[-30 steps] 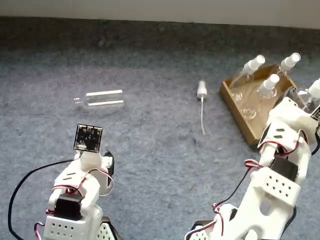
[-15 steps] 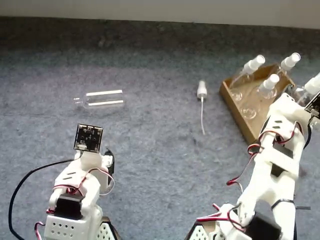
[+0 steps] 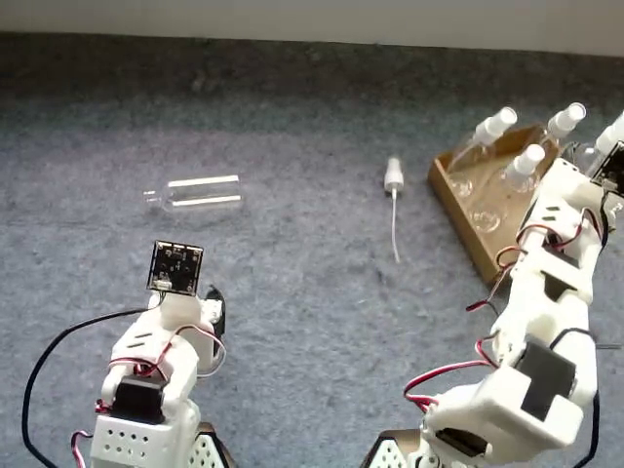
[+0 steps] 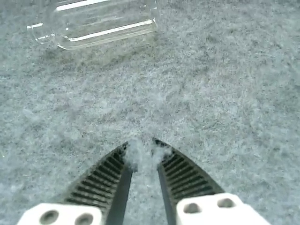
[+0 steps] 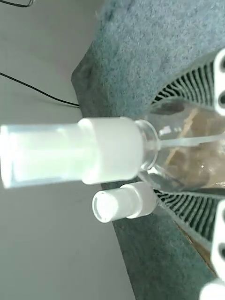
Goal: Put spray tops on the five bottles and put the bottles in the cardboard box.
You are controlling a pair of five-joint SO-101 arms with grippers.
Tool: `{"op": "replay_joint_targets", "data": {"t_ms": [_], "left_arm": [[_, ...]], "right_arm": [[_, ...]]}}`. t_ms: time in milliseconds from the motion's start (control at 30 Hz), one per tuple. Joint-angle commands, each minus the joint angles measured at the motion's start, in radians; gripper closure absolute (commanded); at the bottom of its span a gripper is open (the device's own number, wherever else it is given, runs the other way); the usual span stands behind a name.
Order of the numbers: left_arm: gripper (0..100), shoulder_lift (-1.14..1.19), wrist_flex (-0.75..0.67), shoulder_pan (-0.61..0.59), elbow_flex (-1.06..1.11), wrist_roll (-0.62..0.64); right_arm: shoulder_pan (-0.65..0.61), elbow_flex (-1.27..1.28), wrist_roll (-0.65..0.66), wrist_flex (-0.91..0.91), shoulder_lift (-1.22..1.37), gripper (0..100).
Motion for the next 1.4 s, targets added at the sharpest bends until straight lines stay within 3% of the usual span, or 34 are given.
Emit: {"op": "replay_joint_targets", "data": {"t_ms": [0, 500, 1233, 1367], "left_arm": [[99, -0.010, -0.025, -0.005, -0.007, -0.011], [99, -0.010, -0.026, -0.005, -0.007, -0.011], [99, -0.010, -0.026, -0.005, -0.007, -0.011], [99, -0.010, -0.026, -0.005, -0.007, -0.011]], "right_arm": [[0.021, -0.130, 0.003, -0.031, 0.065, 92.2], [0.022, -0.372, 0.009, -0.031, 0.352, 92.2], [0.016, -0.361, 0.012, -0.033, 0.364, 91.9], [0.012, -0.329, 0.107, -0.033, 0.364, 91.8]]}}
